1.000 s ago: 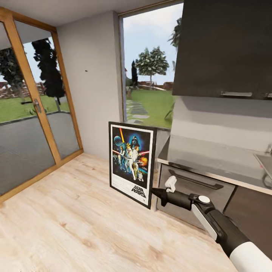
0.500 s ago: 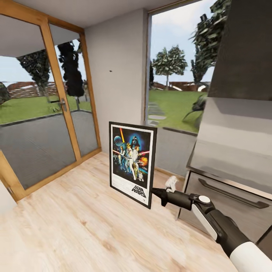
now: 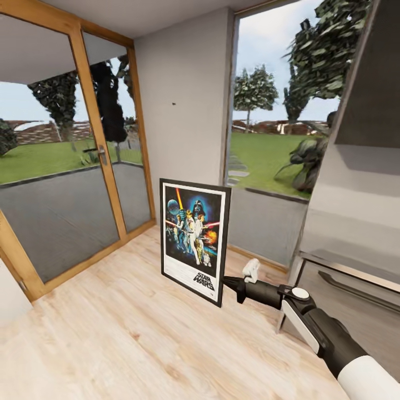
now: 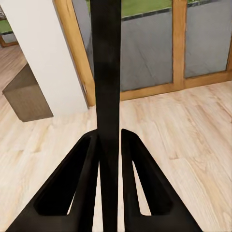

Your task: Pick up the poster from the kitchen countertop and hang it on one of the wall nails in the kitchen.

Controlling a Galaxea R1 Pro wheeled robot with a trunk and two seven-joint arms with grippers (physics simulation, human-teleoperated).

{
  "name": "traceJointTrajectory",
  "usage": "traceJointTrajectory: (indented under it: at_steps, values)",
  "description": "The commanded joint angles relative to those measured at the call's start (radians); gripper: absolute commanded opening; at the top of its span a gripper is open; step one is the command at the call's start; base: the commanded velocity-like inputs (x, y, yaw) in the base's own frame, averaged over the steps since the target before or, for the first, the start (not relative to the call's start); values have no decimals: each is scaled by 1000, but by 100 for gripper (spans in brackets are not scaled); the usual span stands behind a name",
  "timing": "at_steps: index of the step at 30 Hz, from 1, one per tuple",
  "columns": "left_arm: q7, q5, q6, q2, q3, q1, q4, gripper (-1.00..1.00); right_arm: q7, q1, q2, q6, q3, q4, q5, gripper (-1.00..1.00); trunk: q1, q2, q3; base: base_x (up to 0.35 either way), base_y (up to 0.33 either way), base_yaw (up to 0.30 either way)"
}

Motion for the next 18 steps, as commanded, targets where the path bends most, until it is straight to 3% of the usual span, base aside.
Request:
traceJointTrajectory:
  at_steps: [1, 18]
  values:
    - [-5, 5, 3, 0, 2, 0, -1, 100, 2, -1, -1, 11, 2, -1, -13, -100, 1, -2, -2, 166, 322, 0]
    - [-5, 4, 3, 0, 1, 0, -1, 100, 1, -1, -1, 10, 2, -1, -13, -100, 1, -2, -2, 156, 327, 0]
